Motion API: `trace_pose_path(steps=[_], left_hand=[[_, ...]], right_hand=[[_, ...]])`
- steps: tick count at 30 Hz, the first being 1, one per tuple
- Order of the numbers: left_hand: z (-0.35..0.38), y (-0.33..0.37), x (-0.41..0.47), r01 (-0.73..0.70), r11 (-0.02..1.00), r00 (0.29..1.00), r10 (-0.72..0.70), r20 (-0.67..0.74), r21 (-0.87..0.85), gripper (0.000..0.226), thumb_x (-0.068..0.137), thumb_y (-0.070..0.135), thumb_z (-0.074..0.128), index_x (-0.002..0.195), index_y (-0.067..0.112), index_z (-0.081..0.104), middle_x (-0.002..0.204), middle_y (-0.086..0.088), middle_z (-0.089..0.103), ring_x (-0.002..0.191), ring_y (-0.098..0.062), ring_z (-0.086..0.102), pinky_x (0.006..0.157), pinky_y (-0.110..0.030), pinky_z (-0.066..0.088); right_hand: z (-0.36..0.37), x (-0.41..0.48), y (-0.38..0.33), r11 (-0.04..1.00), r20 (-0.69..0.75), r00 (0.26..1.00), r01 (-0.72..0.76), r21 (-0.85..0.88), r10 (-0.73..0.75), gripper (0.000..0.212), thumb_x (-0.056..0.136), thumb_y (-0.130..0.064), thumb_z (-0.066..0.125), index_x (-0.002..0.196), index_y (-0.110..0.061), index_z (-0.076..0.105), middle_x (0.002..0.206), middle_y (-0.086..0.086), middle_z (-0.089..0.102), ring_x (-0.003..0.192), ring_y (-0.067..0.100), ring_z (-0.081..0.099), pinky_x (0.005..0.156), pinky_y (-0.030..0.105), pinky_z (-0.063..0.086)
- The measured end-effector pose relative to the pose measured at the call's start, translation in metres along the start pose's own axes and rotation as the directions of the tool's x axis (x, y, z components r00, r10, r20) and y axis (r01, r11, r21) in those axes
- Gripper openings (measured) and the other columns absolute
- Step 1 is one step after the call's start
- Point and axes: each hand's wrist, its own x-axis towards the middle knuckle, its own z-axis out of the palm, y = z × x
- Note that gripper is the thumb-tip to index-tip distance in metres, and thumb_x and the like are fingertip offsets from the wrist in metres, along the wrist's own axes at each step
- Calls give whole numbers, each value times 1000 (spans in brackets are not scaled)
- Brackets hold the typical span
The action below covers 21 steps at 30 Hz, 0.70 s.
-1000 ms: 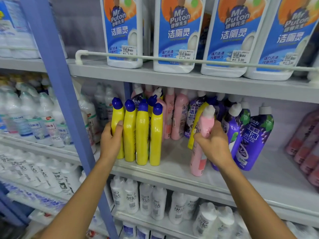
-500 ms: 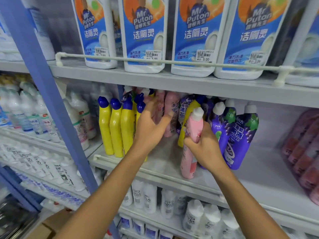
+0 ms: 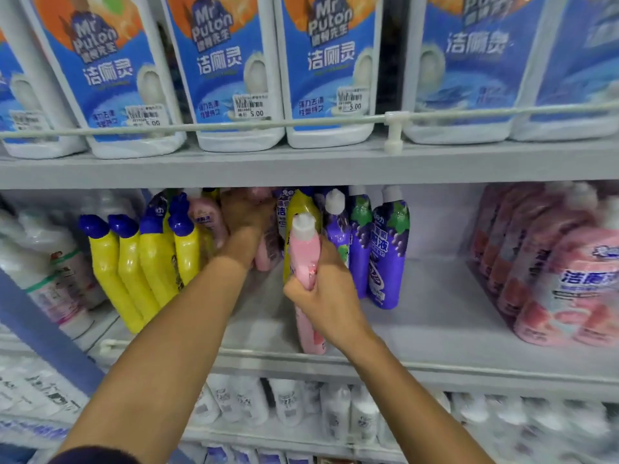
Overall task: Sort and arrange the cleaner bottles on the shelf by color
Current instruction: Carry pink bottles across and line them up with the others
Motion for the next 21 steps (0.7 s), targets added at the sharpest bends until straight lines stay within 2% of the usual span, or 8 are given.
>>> trace_pose_path(steps=[2,3,6,11,13,16,19,21], left_hand=[[5,-6,6,16,998,1000,-17,22,63,58,68,46,68,116,14,67,127,-16,67,120,-33,62,101,-35,49],[8,-6,6,43,995,998,-46,35,85,62,73,47,70,124,12,65,131,-17,64,124,-34,60,102,-36,48],[19,-10,6,58,993,997,-63,41,103,43,87,36,70,119,7,65,123,-18,68,117,-35,63,95,-38,49],[17,-21,2,55,994,998,-57,27,95,48,93,33,65,128,1,59,126,-25,65,117,-39,63,95,-40,49],[9,-21,-8,-15,992,999,10,43,128,42,93,29,66,126,2,61,121,-24,67,111,-40,65,88,-40,49],[-3,-30,-26,-94,989,995,91,33,117,52,91,29,73,135,7,56,124,-21,68,108,-40,66,86,-41,53],[-18,-34,-45,-53,989,998,50,27,137,64,87,36,74,141,9,52,118,-22,71,105,-44,67,85,-48,56],[-23,-36,-57,-4,993,1000,3,13,115,65,78,47,70,132,12,58,110,-18,73,100,-42,69,83,-47,58]], right_hand=[[0,-2,0,1000,-7,1000,-4,0,4,29,71,-18,61,96,-24,48,82,-2,51,64,15,48,55,27,41],[0,-2,0,1000,-11,1000,-9,-6,9,31,71,-18,62,99,-24,49,84,-2,52,66,15,50,55,26,42],[0,-2,0,999,-16,1000,-17,-42,17,35,73,-21,63,105,-26,49,91,-1,54,71,15,53,58,28,45],[-3,-5,2,996,-27,999,-21,-87,18,47,74,-24,66,118,-25,51,101,-1,55,80,18,59,69,35,54],[-4,-6,5,997,-40,999,0,-76,-3,47,74,-24,68,118,-26,53,99,-2,57,79,17,60,69,35,55],[-3,-8,10,999,-67,998,15,-32,-17,51,77,-28,72,125,-29,54,98,-7,61,80,10,62,67,22,52],[-1,-14,13,999,-97,995,31,40,-27,64,82,-32,76,140,-31,51,112,-13,65,94,4,65,76,13,50],[2,-19,16,996,-112,994,25,83,-16,66,82,-31,79,141,-31,51,116,-18,65,100,0,64,79,10,48]])
